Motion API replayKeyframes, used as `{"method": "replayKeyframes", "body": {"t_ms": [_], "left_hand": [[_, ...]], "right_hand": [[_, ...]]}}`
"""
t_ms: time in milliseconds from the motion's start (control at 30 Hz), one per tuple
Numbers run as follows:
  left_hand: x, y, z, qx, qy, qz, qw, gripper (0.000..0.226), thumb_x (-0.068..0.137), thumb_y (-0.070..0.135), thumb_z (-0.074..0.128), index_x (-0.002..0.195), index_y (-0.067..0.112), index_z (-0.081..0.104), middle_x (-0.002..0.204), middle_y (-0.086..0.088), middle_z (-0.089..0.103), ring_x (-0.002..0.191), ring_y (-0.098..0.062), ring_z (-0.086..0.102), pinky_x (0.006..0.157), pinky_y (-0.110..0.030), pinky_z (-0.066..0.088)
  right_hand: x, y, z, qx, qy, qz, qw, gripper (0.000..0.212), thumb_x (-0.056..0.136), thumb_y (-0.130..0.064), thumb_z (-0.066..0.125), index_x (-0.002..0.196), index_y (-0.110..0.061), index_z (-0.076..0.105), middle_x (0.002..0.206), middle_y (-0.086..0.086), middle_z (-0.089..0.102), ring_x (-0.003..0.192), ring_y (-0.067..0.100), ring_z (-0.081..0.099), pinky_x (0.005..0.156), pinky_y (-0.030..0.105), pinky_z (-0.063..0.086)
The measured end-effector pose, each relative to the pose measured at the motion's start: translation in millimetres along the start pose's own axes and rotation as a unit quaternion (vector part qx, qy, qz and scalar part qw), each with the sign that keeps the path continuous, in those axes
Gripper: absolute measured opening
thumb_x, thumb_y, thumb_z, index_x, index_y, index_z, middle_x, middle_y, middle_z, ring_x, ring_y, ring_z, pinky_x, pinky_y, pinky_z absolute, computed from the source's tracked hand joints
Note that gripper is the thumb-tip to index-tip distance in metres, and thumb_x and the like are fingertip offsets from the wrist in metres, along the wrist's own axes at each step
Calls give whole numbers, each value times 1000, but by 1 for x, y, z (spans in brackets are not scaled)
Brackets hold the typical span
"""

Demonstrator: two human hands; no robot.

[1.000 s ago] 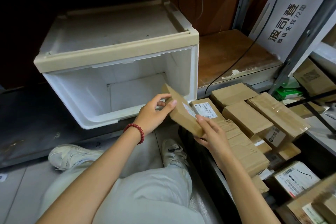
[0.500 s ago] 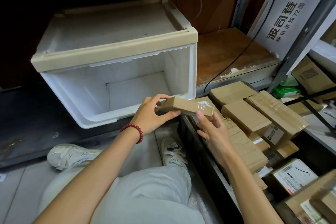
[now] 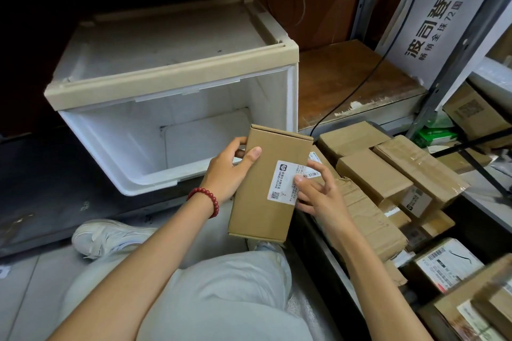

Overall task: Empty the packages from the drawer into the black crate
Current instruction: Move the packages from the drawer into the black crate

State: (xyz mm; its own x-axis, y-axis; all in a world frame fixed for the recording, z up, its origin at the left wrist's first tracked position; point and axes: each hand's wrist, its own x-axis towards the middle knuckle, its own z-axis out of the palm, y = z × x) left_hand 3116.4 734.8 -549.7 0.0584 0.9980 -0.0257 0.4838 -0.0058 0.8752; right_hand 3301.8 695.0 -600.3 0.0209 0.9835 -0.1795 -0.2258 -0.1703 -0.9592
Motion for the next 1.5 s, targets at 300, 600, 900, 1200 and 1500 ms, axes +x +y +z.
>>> {"method": "replayKeyframes", "body": {"t_ms": [300,600,900,1200,1500], "left_hand": [[-2,-14,4,23,-161,-77,984,81,82,33,73,145,37,22,107,4,62,93,-15,66,73,-33,58],[3,-4,27,40,-189,-2,981,45,86,35,68,126,37,49,107,4,62,93,-14,67,70,-26,55],[18,88,110,230,-310,146,911,77,80,46,70,144,21,34,137,4,46,121,-14,51,103,-33,43],[-27,140,268,396,-284,267,831,89,73,63,65,144,29,24,142,-8,34,131,-29,29,102,-46,32],[-52,109,299,373,-296,218,852,94,64,66,69,141,35,25,141,-9,30,127,-31,32,99,-45,38]], "right_hand": [[6,3,-8,118,182,8,976,40,99,-20,54,135,-26,39,93,0,70,72,13,70,49,27,56],[1,-11,-38,139,238,13,961,60,95,-11,60,146,-24,30,121,5,66,91,18,69,57,27,59],[-36,-29,-116,142,421,-22,896,55,92,-16,66,139,-27,39,126,2,62,110,17,64,65,30,56],[-80,-1,-184,127,531,-22,837,46,87,-19,69,122,-39,46,119,8,66,105,27,67,90,55,53],[-97,11,-225,133,498,35,856,49,93,-6,61,136,-22,43,118,9,66,102,26,67,49,26,56]]}}
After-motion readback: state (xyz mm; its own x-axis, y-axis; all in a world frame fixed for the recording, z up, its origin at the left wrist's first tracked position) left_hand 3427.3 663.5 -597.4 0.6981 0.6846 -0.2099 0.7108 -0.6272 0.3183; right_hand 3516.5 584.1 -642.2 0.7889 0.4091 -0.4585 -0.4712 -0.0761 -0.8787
